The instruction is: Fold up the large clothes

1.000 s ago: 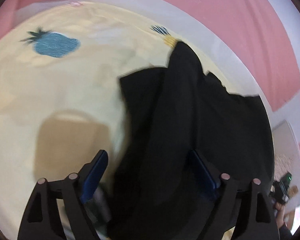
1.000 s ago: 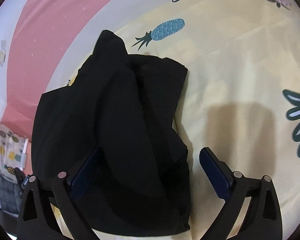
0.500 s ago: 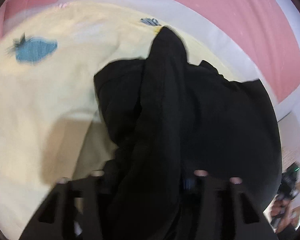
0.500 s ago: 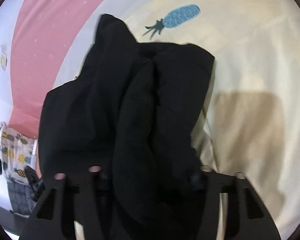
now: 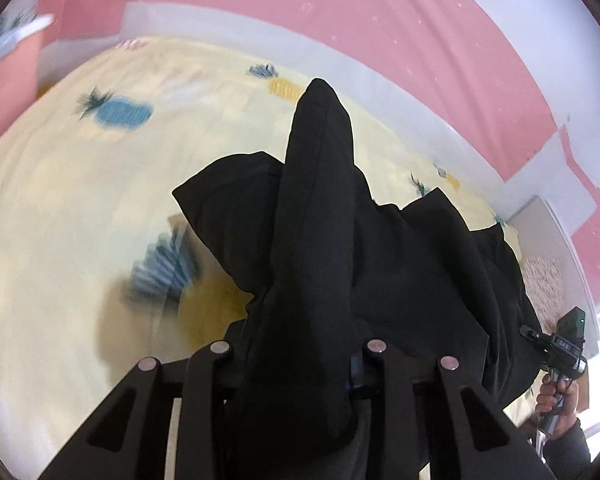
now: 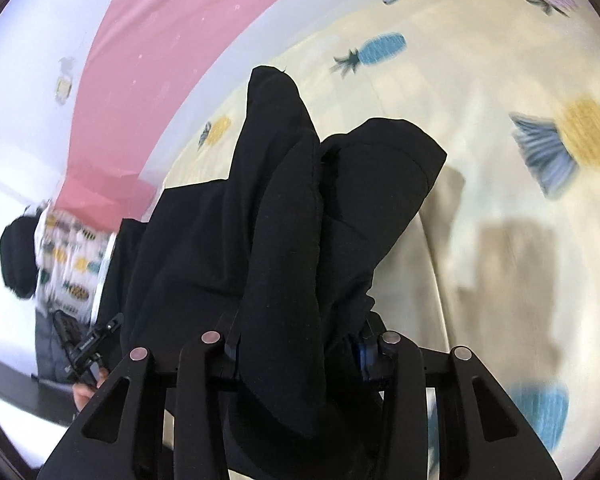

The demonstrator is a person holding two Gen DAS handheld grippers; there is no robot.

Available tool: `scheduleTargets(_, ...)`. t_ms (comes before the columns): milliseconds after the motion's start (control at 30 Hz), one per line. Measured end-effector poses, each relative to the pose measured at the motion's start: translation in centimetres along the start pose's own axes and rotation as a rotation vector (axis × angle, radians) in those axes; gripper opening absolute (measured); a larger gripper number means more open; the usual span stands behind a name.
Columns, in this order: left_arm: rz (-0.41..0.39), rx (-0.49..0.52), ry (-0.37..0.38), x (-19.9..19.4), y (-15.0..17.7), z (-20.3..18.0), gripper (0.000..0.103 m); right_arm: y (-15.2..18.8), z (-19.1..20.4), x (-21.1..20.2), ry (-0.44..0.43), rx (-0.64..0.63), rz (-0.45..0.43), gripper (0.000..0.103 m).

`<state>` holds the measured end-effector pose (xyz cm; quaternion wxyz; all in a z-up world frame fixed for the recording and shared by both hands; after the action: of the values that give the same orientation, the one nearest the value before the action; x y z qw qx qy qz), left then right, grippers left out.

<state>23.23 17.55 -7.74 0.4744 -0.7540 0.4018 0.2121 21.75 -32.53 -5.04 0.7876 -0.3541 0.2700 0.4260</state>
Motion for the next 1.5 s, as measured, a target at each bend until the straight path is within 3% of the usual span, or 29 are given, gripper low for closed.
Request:
scheduleTargets(167,0.045,-0.028,-0.01,-2.5,8.5,1.2,0.033,7.5,-3.4,-1.6,0.022,0.071,0.042,0.045)
scheduleTargets(233,0.088,-0.021,-0.049,-1.3,10.3,2.2,0.039,9.6,-6.0,-1.0,0.074,0.122,0.084,0.055)
scheduleTargets(300,0.142,-0.055,-0.069,-0.2,11.0,3.5,0.048,10.5,-8.0,-0.3,0.149,0.158,0.114,0.076)
scheduleTargets(400,0.158,-0.085,-0.073,-1.8,10.4,3.7,0.051,10.1,-7.3,-1.4,0.208,0.109,0.097,0.076)
scheduleTargets(467,0.103,-0.062,-0.077,-3.9,9.2,3.4,0.055,9.3,-6.0,-3.0,0.236,0.023,0.059,0.077)
scheduleTargets(533,0.048,-0.053,-0.045,-5.8,8.4,2.8,0.069,8.4,-5.0,-4.2,0.22,-0.011,0.024,0.077)
scheduleTargets(600,0.012,-0.043,-0.03,-6.1,6.5,2.0,0.072,6.7,-4.2,-4.6,0.215,-0.048,-0.012,0.077)
scheduleTargets(733,0.016,-0.007,-0.032,-2.6,2.5,1.1,0.073,3.6,-2.9,-2.0,0.211,-0.092,-0.037,0.077)
scheduleTargets(867,0.077,-0.005,-0.039,2.8,-0.8,1.1,0.073,-0.7,-1.7,2.1,0.177,-0.143,-0.024,0.077)
scheduleTargets(967,0.108,-0.016,-0.059,6.0,-1.7,1.7,0.065,-2.1,-2.9,4.4,0.223,-0.14,0.017,0.076)
scheduleTargets(1000,0.113,-0.028,-0.063,6.6,-1.8,1.9,0.047,-2.4,-3.6,5.5,0.238,-0.106,0.051,0.065)
scheduleTargets(1033,0.115,-0.027,-0.089,7.0,-1.7,2.1,0.032,-2.6,-3.9,5.9,0.23,-0.078,0.066,0.046)
scheduleTargets(1067,0.109,-0.021,-0.1,6.8,-1.6,2.1,0.027,-2.7,-3.9,5.6,0.213,-0.063,0.053,0.017)
scheduleTargets(1100,0.08,-0.02,-0.089,6.1,-2.1,1.7,0.022,-3.1,-3.4,4.8,0.227,-0.077,0.019,0.016)
scheduleTargets(1200,-0.058,-0.019,-0.045,3.1,-4.7,1.1,0.02,-4.4,-1.7,1.8,0.187,-0.095,-0.112,0.015)
scheduleTargets(1267,-0.112,-0.018,-0.01,3.1,-6.0,1.0,0.02,-5.3,-2.6,1.5,0.169,-0.055,-0.145,0.015)
scheduleTargets(1300,-0.105,-0.01,-0.024,4.2,-6.1,1.2,0.02,-5.3,-3.3,2.1,0.177,-0.045,-0.139,0.015)
scheduleTargets(1400,0.001,0.05,-0.167,10.3,-4.0,3.1,0.021,-4.4,-5.5,7.3,0.291,-0.072,-0.056,0.016)
scheduleTargets(1467,0.003,0.026,-0.172,11.9,-3.5,3.9,0.023,-3.9,-6.5,8.4,0.293,-0.054,-0.059,0.017)
scheduleTargets(1500,-0.018,0.015,-0.167,12.1,-3.6,4.1,0.024,-4.2,-6.3,8.6,0.257,-0.085,-0.104,0.018)
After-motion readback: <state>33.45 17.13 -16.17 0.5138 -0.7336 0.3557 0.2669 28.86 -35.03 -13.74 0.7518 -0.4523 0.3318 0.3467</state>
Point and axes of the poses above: each gripper's, at about its wrist camera, not at the fingertips, and x roughly the way its jaws point, z to its left, y to its underside, the point moved 8 cm from there along x, roughly the way its jaws point
